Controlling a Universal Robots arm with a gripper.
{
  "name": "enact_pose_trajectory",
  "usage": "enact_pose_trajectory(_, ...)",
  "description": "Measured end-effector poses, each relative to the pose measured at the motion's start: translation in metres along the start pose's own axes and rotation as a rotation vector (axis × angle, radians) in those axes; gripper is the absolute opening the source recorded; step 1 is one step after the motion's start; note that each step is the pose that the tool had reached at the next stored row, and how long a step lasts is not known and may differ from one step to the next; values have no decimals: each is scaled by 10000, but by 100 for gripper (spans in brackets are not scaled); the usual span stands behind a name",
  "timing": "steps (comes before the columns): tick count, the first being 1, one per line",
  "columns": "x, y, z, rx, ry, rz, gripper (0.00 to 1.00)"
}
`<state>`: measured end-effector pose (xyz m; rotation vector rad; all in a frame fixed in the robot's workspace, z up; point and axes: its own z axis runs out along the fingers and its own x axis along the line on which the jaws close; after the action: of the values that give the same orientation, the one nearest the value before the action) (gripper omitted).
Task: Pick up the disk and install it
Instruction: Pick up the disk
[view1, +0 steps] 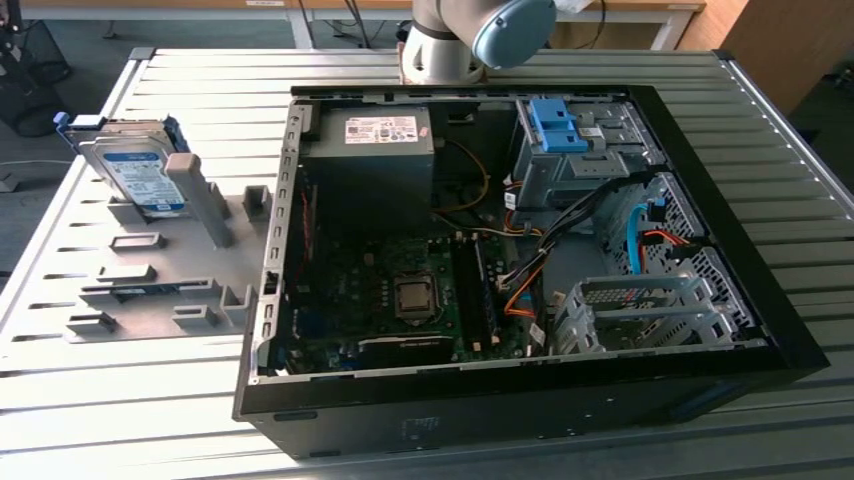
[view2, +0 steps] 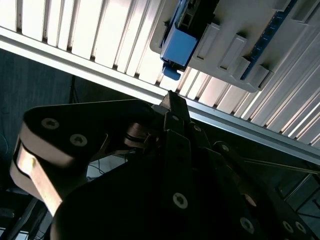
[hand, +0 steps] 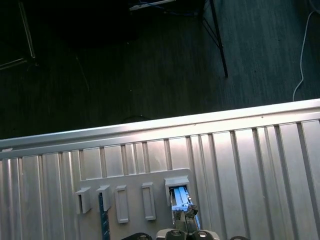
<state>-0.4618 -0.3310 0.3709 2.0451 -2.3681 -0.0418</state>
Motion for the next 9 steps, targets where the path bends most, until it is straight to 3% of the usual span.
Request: enact_pose_trajectory(9, -2, -12, -1, 0, 0, 0, 11)
